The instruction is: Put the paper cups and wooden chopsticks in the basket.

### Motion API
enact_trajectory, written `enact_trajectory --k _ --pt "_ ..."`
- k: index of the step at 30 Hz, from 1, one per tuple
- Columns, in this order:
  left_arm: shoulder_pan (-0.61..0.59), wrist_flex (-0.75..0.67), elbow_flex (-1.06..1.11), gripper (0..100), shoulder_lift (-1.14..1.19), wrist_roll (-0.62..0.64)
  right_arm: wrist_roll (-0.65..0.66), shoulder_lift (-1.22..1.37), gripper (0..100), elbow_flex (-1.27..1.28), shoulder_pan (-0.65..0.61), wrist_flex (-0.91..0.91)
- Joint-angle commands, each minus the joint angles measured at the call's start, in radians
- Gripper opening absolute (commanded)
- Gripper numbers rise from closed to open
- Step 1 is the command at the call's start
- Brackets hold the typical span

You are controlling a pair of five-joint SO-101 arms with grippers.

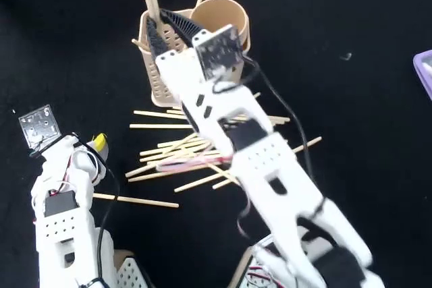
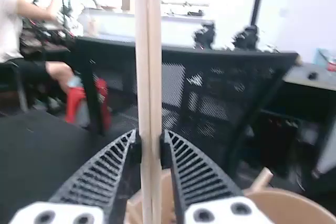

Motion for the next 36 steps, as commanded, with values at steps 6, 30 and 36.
enact_trajectory --k 6,30,36 --pt "-0.007 -0.02 -0.03 25 -0.012 -0.002 -0.006 0.222 1.1 -0.059 0.074 -0.192" --pt "-0.007 -0.02 -0.031 25 -0.012 -0.002 -0.005 -0.042 21.1 -0.197 -0.005 0.322" --pt "-0.007 -0.02 -0.031 25 -0.012 -0.002 -0.003 -0.231 21.1 -0.216 -0.138 0.62"
